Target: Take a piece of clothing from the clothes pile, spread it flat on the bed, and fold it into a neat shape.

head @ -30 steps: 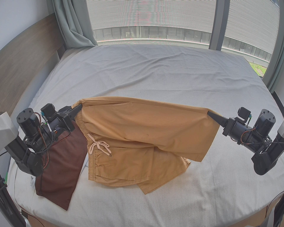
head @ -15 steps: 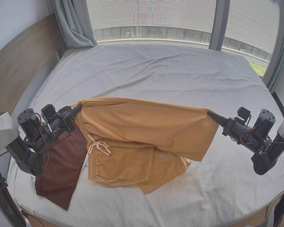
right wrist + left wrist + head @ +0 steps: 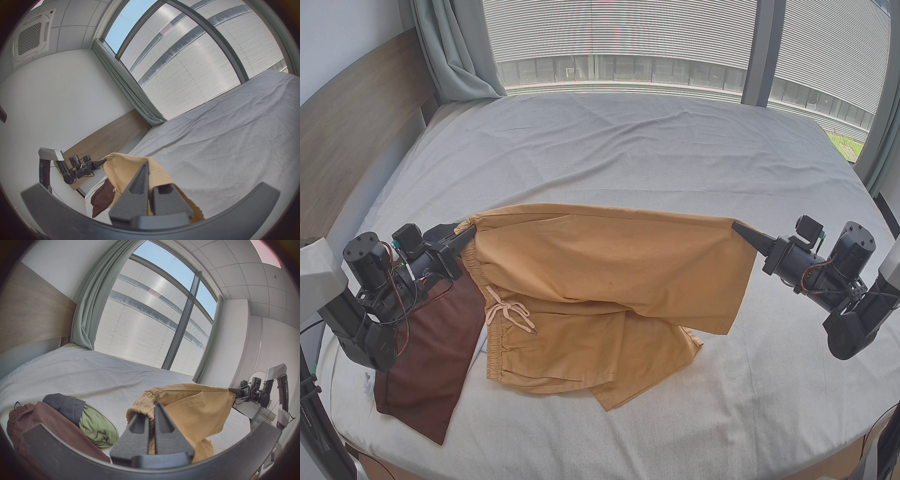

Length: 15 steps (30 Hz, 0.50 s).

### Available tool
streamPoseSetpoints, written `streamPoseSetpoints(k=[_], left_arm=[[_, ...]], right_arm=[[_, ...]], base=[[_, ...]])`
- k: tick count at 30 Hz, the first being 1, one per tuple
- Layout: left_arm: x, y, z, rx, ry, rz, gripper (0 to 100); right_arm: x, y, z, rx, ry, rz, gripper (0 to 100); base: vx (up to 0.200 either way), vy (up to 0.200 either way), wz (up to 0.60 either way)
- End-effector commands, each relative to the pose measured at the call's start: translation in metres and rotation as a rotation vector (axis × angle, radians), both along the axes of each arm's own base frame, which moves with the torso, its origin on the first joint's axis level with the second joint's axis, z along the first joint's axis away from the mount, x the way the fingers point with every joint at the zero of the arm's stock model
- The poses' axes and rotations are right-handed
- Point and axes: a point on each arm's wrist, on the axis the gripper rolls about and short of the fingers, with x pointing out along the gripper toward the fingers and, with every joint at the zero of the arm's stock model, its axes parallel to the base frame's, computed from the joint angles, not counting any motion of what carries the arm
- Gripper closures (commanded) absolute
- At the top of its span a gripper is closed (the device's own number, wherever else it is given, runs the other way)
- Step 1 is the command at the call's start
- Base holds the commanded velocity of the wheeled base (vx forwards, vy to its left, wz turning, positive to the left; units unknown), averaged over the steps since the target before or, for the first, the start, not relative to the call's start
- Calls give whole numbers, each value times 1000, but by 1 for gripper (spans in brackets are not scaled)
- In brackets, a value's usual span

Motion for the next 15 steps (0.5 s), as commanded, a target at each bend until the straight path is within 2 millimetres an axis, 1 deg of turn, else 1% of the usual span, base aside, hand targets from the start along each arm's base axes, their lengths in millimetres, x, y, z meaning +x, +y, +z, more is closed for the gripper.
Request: streamPoseSetpoints(k=[1,2,3,7,9,10,15], left_arm=[[9,-1,-1,-9,-7,-3,100],[11,-2,1,-16,-16,5,100],[12,-2,1,-16,-18,7,100],[13,-4,-2,-27,-4,16,100],[14,-4,-4,-30,1,17,100],[16,-5,-7,-32,10,18,100],[21,-5,-14,-36,26,29,100]], right_arm=[[13,-1,-6,1,2,-8,100],[18,-2,-8,1,-1,-14,100],[18,-2,-8,1,-1,-14,100],[29,-3,-10,4,-13,-20,100],[31,-2,-11,4,-14,-19,100],[37,-3,-14,4,-17,-22,100],[54,-2,-14,10,-51,-26,100]], base=[[0,0,0],[0,0,0],[0,0,0],[0,0,0],[0,0,0],[0,0,0],[0,0,0]])
